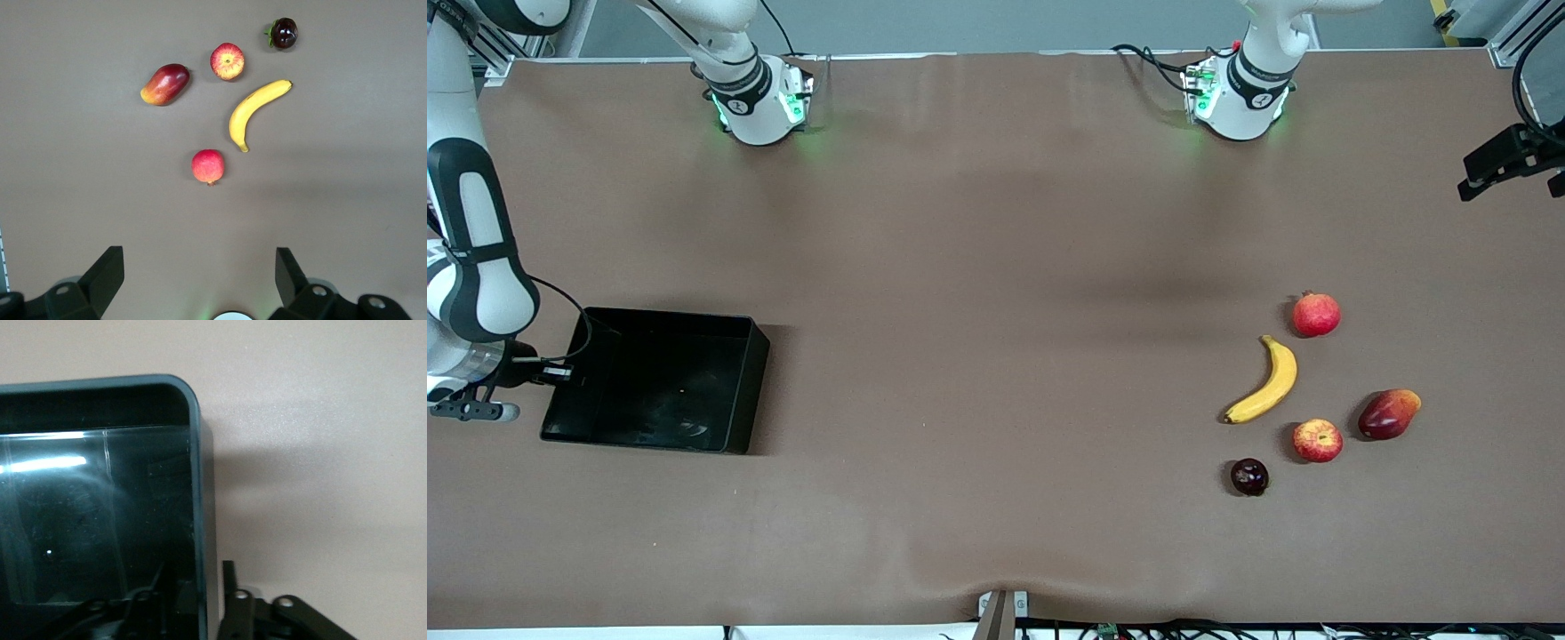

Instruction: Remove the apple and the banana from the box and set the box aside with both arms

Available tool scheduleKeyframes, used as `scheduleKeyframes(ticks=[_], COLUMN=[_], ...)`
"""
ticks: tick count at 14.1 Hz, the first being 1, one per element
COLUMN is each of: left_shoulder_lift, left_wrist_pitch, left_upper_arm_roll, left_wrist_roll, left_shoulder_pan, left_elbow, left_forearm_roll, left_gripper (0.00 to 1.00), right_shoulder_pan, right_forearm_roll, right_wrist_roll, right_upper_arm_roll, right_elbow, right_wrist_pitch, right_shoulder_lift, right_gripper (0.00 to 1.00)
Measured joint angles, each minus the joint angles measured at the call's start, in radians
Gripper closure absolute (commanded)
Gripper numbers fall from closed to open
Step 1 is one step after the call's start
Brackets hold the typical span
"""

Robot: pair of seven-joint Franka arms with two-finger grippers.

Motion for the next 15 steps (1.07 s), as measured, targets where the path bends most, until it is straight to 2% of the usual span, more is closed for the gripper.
scheduleKeyframes(ticks=[4,8,15], left_shoulder_lift=[-0.004,0.004,0.024], left_wrist_pitch=[0.005,0.006,-0.007], left_upper_arm_roll=[0.009,0.008,-0.060], left_wrist_roll=[0.000,0.003,-0.002], left_shoulder_pan=[0.004,-0.001,-0.013], left_elbow=[-0.004,-0.005,-0.006], left_forearm_roll=[0.001,0.001,0.001], left_gripper=[0.00,0.00,0.00], right_shoulder_pan=[0.007,0.070,0.210], right_forearm_roll=[0.000,-0.009,-0.085], right_wrist_roll=[-0.018,-0.026,0.199], right_upper_arm_roll=[0.011,0.018,0.021], right_elbow=[0.027,0.053,0.053], right_wrist_pitch=[-0.026,-0.157,-0.387], right_shoulder_lift=[-0.041,-0.169,-0.366], right_gripper=[0.00,0.00,0.00])
